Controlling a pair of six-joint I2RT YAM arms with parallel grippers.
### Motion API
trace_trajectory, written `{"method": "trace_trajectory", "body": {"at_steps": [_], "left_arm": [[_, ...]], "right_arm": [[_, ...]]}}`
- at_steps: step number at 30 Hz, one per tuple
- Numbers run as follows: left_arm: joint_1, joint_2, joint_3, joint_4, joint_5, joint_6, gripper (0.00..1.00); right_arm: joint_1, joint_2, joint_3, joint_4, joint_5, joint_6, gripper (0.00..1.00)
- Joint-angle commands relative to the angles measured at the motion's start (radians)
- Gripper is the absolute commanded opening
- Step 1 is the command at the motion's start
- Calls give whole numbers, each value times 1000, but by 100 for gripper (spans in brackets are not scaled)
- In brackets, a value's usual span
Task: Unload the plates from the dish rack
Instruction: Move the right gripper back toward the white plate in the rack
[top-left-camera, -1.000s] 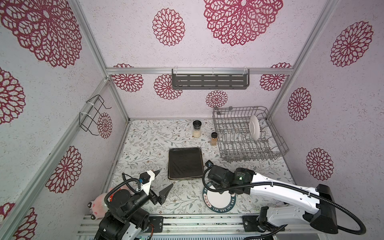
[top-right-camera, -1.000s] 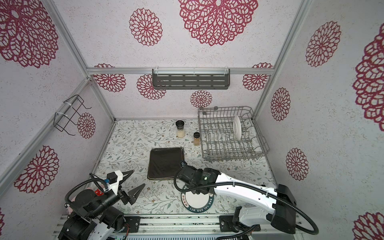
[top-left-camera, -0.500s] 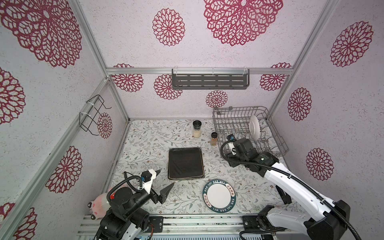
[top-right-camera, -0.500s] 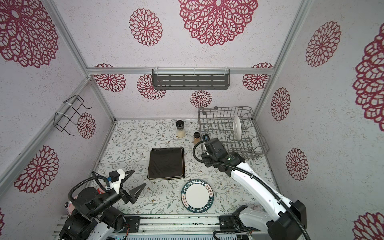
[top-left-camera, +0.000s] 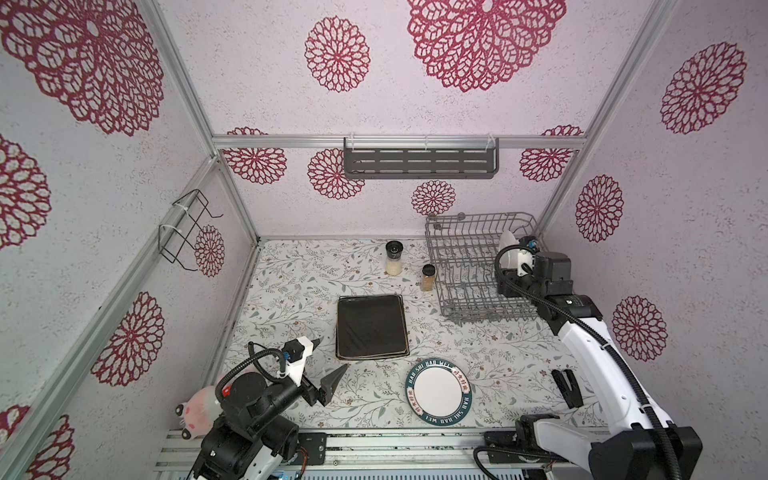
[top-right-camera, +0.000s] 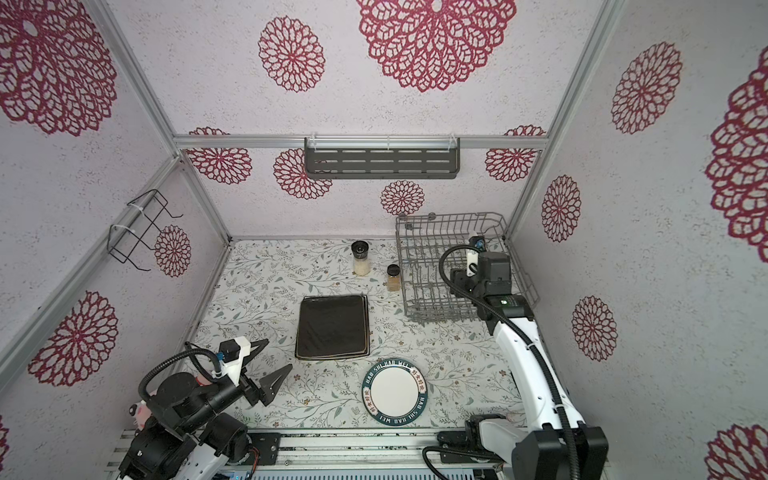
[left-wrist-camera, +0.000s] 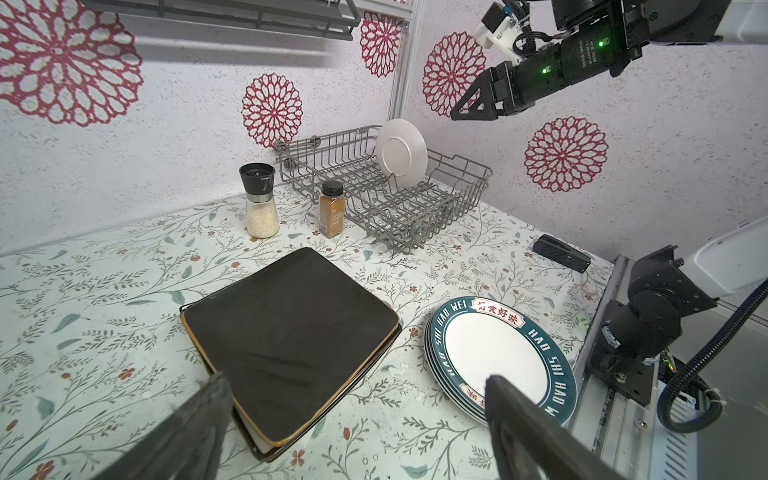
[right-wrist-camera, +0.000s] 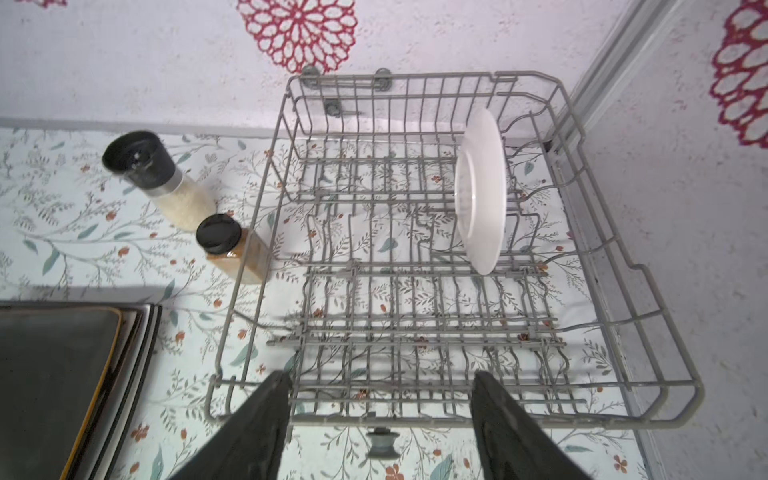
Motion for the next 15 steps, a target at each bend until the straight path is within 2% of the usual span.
{"method": "trace_trajectory", "body": {"at_steps": [1, 7, 15], "left_arm": [[-8, 17, -9, 11, -9, 10, 97], [-8, 50, -8, 14, 13, 18, 97], [-8, 119, -12, 27, 67, 20, 97]], "right_arm": [[-52, 57, 50, 96, -65, 33, 71], [-141, 170, 117, 127, -116, 9, 74], [-227, 326, 241, 144, -198, -36, 70]]}}
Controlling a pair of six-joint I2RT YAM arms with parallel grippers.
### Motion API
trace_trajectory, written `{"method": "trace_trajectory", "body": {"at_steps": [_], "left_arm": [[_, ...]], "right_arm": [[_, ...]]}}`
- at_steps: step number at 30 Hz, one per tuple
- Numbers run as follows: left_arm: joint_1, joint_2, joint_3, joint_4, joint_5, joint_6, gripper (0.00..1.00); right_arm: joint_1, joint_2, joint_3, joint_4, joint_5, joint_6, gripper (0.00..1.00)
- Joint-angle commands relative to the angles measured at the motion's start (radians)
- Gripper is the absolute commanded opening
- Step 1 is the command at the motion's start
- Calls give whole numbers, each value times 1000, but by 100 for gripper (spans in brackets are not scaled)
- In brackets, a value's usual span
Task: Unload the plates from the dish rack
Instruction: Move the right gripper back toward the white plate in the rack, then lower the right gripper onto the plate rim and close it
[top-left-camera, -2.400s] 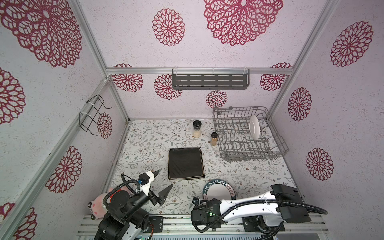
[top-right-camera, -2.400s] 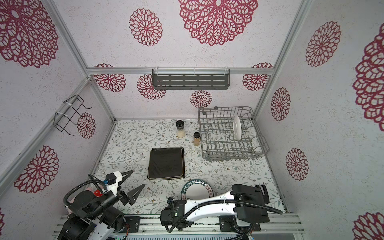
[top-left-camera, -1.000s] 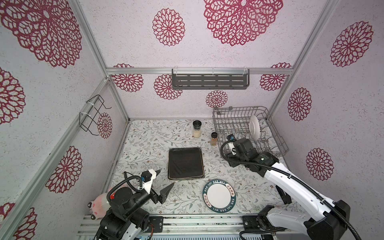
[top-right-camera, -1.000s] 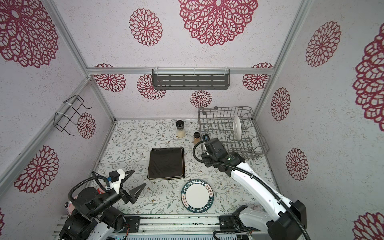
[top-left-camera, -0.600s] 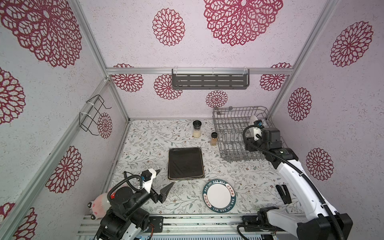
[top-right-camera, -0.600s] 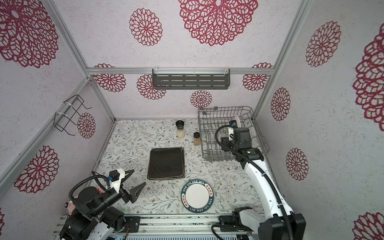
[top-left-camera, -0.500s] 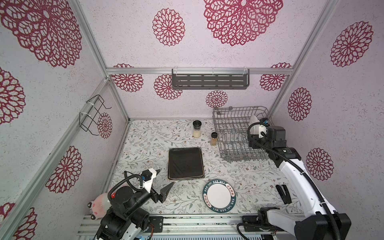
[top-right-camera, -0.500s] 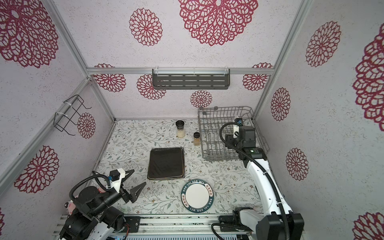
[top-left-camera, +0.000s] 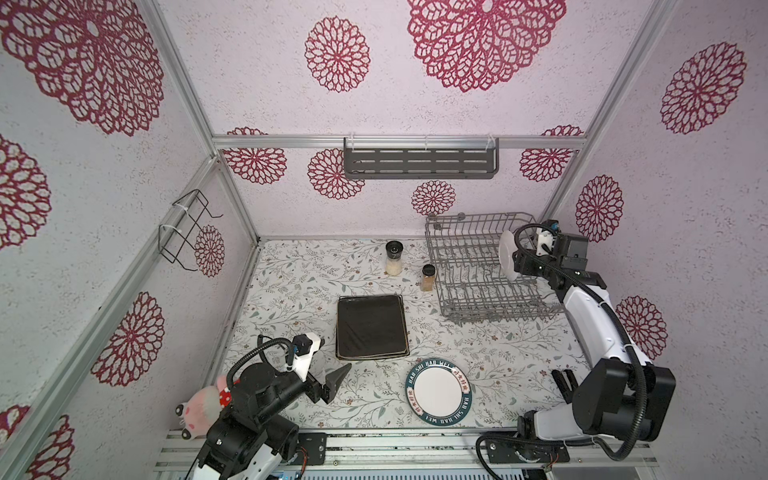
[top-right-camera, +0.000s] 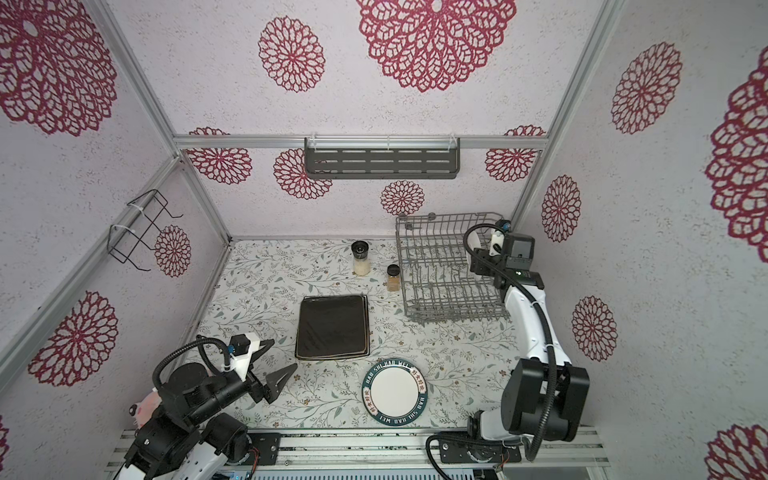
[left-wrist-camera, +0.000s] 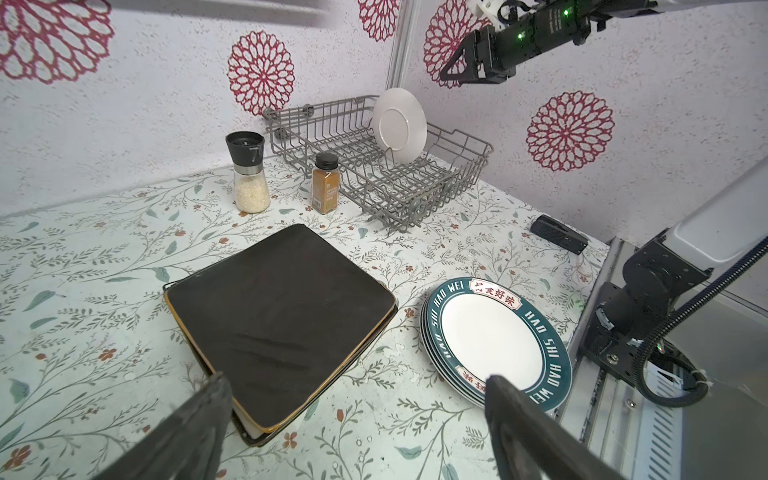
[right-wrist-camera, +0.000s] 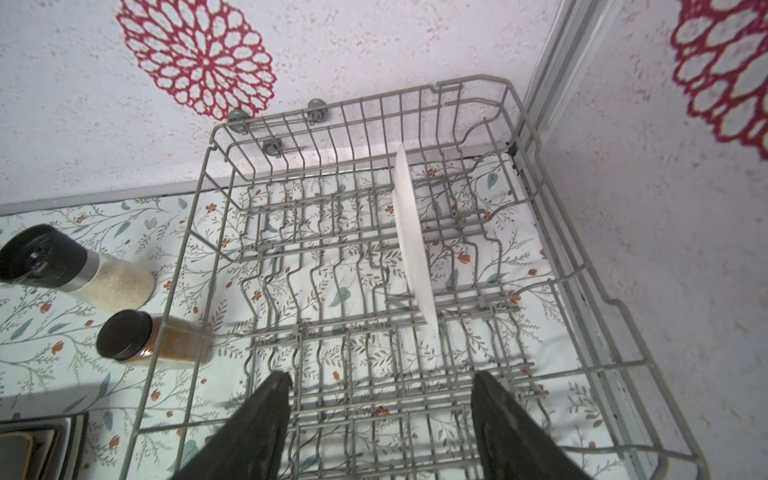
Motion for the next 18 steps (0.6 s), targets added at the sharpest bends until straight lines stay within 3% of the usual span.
{"method": "trace_trajectory", "body": {"at_steps": [1, 9, 18], "left_arm": [[-7, 32, -10, 26, 39, 19, 97], [-6, 88, -8, 33, 46, 16, 97], [3, 124, -1, 37, 43, 10, 97]], "right_arm": [[-23, 57, 63, 45, -69, -40, 70], [-40, 252, 154, 81, -145, -55, 67], [-40, 390, 246, 87, -149, -77, 63]]}}
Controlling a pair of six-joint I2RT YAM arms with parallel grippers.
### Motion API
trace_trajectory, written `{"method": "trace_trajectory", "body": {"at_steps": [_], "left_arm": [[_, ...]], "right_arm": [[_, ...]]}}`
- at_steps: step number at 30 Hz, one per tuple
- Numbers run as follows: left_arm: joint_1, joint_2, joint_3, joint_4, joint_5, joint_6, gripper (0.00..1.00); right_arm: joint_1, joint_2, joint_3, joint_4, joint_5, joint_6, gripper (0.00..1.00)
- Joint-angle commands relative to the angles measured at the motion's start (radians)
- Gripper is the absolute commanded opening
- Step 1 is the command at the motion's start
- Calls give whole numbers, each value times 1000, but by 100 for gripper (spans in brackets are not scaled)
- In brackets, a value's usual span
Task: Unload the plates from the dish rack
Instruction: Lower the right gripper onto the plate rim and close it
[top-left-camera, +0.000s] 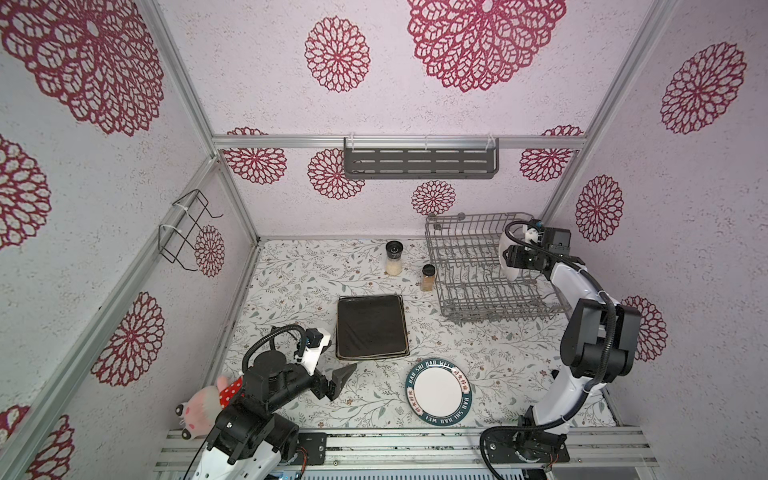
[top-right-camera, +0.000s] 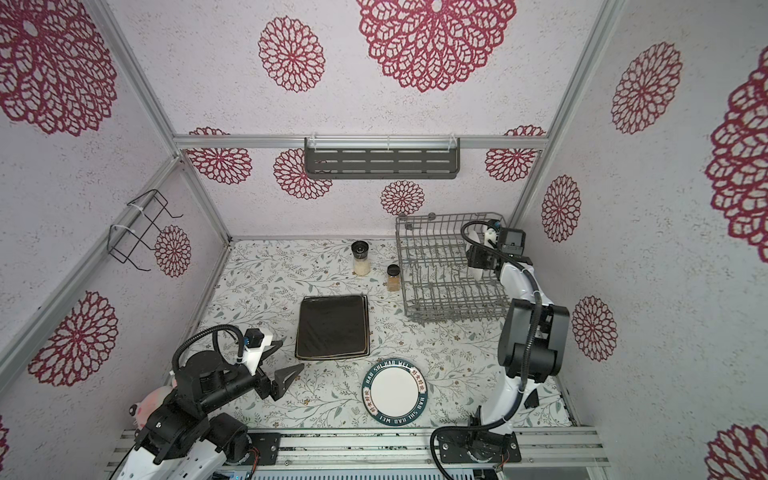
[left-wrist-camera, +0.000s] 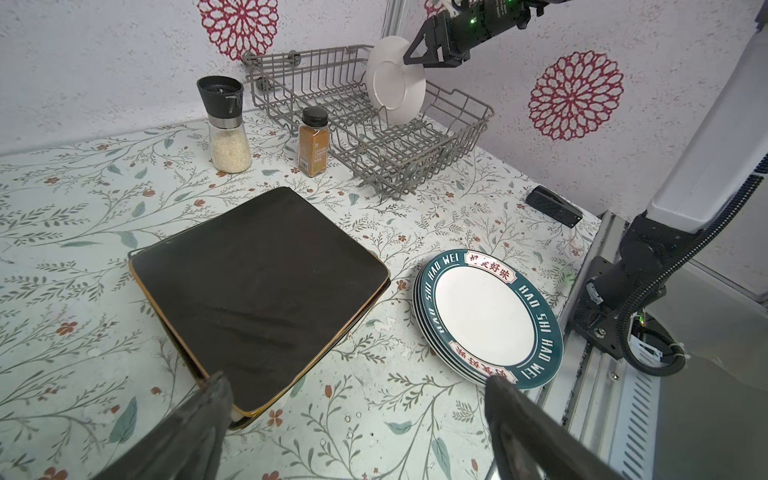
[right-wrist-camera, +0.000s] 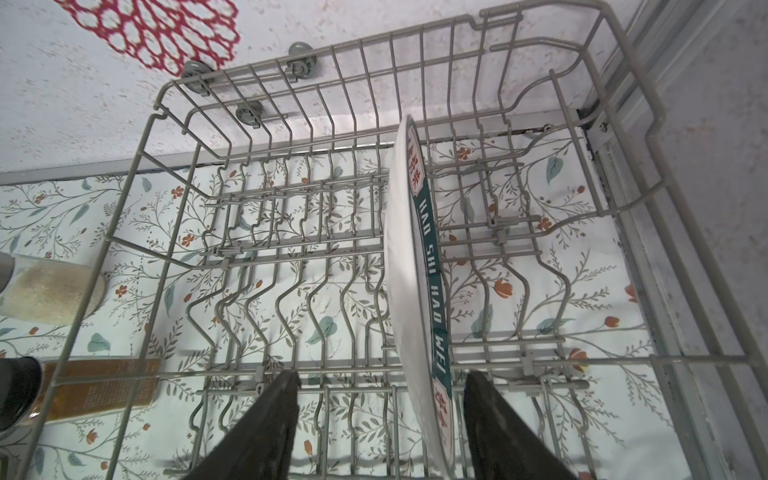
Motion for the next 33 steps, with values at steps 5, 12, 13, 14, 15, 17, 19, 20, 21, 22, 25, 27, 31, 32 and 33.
{"method": "trace_trajectory", "body": {"at_steps": [5, 12, 13, 14, 15, 17, 19, 20, 21, 22, 25, 27, 31, 32, 33], "left_arm": [[9, 13, 2, 32, 10, 8, 97], [21, 24, 3, 34, 10, 2, 97], [23, 26, 3, 35, 10, 1, 97], [24, 29, 3, 37, 8, 0, 97], [25, 31, 3, 37, 8, 0, 97], [26, 32, 3, 37, 7, -2, 97], [28, 32, 3, 37, 4, -2, 97], [28, 34, 3, 37, 2, -4, 97], [28, 34, 3, 37, 2, -3, 97], [29, 35, 3, 37, 2, -4, 97], [28, 37, 3, 38, 4, -3, 97], [29, 38, 3, 38, 5, -3, 97], [29, 36, 3, 40, 10, -2, 97], [30, 34, 3, 40, 11, -2, 97], [30, 30, 2, 40, 11, -2, 97]], "right_arm": [[-8, 59, 93, 25, -23, -37, 57], [-8, 142, 159, -1, -8, -62, 45], [-9, 155, 171, -5, -9, -64, 44], [-7, 164, 179, -5, -11, -64, 42], [-8, 172, 185, -3, -12, -62, 40], [-7, 185, 193, 4, -14, -62, 35], [-8, 197, 202, 5, -18, -59, 31], [-8, 201, 207, 3, -19, -62, 30], [-8, 205, 210, 2, -20, -62, 28], [-9, 208, 214, -1, -20, -65, 26], [-8, 206, 217, -10, -8, -81, 20], [-7, 199, 213, -12, 4, -89, 17], [-6, 139, 144, 43, 14, -80, 11], [-7, 107, 106, 80, 15, -69, 10], [-6, 75, 74, 109, 17, -61, 9]]}}
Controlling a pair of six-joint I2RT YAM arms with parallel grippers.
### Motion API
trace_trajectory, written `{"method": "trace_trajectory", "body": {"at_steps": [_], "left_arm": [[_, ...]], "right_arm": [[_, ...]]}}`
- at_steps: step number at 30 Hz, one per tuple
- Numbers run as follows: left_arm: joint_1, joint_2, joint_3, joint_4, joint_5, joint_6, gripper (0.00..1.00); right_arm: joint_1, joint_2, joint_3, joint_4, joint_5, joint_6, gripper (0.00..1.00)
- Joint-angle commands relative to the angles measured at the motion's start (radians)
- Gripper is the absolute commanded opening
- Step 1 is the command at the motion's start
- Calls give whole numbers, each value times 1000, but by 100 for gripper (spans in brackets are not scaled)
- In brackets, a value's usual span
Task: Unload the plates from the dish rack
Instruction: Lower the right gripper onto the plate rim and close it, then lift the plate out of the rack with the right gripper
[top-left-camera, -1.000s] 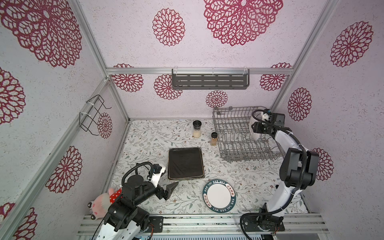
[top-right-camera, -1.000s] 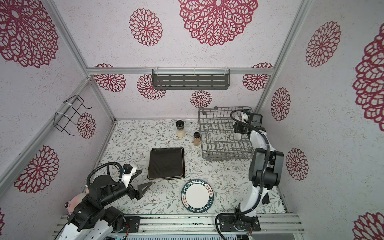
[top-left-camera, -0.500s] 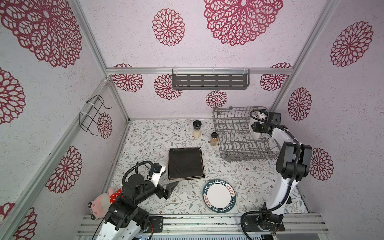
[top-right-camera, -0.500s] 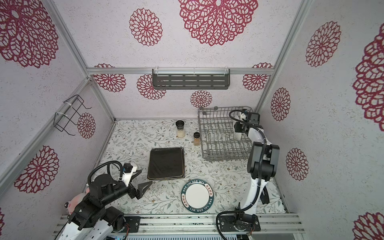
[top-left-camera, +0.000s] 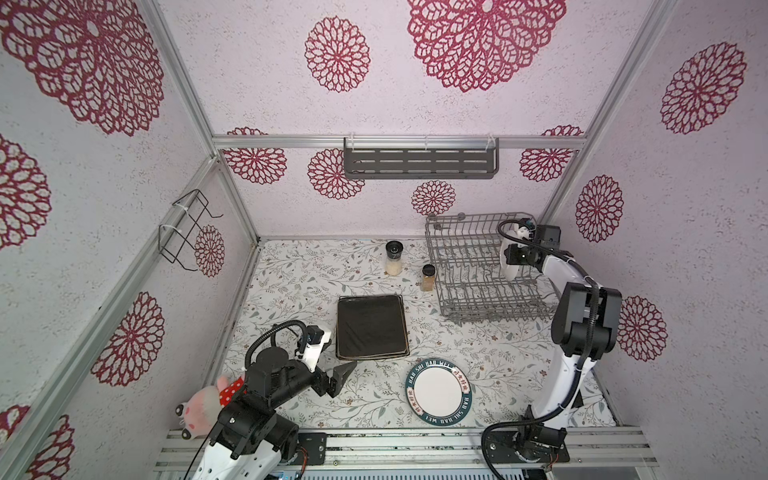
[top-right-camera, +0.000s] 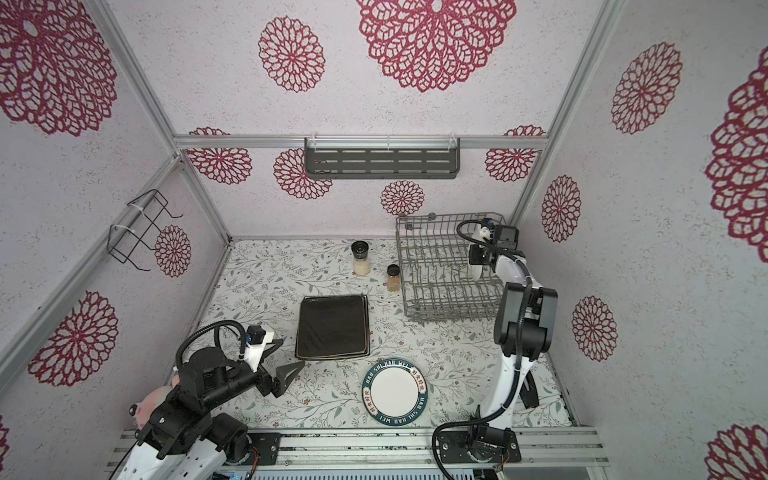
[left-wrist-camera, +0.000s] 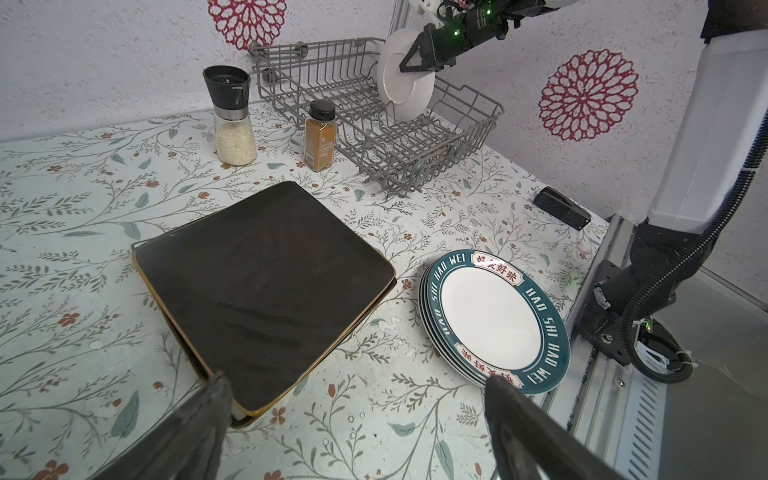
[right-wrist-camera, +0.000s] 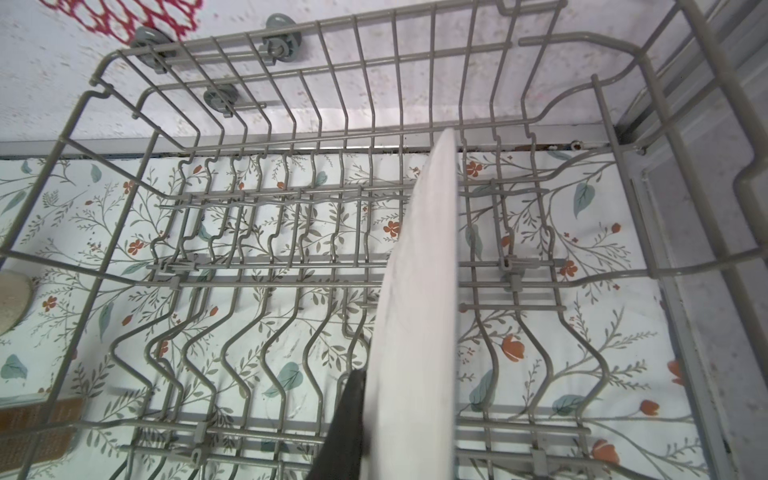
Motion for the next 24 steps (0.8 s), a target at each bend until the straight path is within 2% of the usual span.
{"method": "trace_trajectory", "body": {"at_steps": [1, 9, 14, 17, 21, 24], "left_arm": [[8, -5, 2, 24, 12, 8, 97], [9, -75, -3, 29, 10, 8, 97], [15, -314, -9, 21, -218, -15, 97], [18, -302, 19, 0, -289, -29, 97], [18, -323, 33, 10, -387, -122, 97], [18, -325, 53, 4, -420, -147, 97]], "right_arm": [[-5, -137, -74, 82, 30, 13, 8], [53, -332, -205, 109, 76, 6, 7], [124, -408, -235, 65, 121, -23, 6], [179, -461, -258, 60, 145, -35, 5], [271, -543, -299, 60, 191, -67, 4], [351, -606, -338, 56, 243, -103, 4]]}}
